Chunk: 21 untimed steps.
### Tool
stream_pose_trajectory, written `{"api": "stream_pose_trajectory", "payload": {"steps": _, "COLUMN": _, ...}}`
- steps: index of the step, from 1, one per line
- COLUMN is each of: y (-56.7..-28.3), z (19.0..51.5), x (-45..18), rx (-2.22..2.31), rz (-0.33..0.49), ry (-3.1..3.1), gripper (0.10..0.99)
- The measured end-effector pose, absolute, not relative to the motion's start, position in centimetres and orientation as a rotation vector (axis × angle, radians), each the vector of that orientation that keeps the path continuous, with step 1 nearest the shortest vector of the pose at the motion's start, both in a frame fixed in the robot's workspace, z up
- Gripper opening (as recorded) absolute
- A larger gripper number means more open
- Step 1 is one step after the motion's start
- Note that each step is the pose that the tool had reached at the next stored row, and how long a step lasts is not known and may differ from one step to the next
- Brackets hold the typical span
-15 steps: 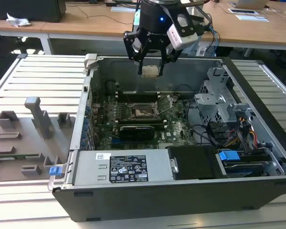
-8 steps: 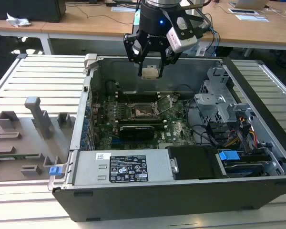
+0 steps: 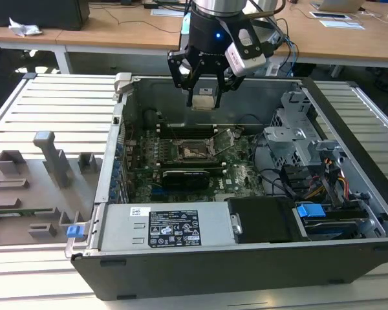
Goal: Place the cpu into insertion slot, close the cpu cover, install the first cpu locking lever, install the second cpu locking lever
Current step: 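Place the cpu into insertion slot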
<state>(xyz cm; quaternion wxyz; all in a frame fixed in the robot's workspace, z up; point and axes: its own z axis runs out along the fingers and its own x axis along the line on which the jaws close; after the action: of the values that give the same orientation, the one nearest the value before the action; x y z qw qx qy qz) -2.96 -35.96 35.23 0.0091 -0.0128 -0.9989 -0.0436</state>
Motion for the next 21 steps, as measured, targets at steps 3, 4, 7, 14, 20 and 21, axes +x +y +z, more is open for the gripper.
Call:
{"api": "stream_pose_trajectory", "payload": {"steps": 3, "y": -36.0, "z": 35.1, "x": -3.0, "rx": -0.040, "rz": -0.136, "ry": -3.120, "gripper": 0.545}}
{"api": "stream_pose_trajectory", "payload": {"steps": 4, "y": -36.0, "z": 35.1, "x": -3.0, "rx": -0.040, "rz": -0.136, "ry": -3.120, "gripper": 0.545}}
{"api": "stream_pose_trajectory", "payload": {"steps": 7, "y": -36.0, "z": 34.8, "x": -3.0, "rx": -0.040, "rz": -0.136, "ry": -3.120, "gripper": 0.545}}
{"api": "stream_pose_trajectory", "payload": {"steps": 14, "y": -36.0, "z": 34.0, "x": -3.0, "rx": -0.040, "rz": -0.136, "ry": -3.120, "gripper": 0.545}}
{"api": "stream_pose_trajectory", "payload": {"steps": 20, "y": -36.0, "z": 33.3, "x": -3.0, "rx": -0.040, "rz": -0.136, "ry": -3.120, "gripper": 0.545}}
{"api": "stream_pose_trajectory", "payload": {"steps": 21, "y": -36.0, "z": 33.2, "x": -3.0, "rx": -0.040, "rz": -0.136, "ry": -3.120, "gripper": 0.545}}
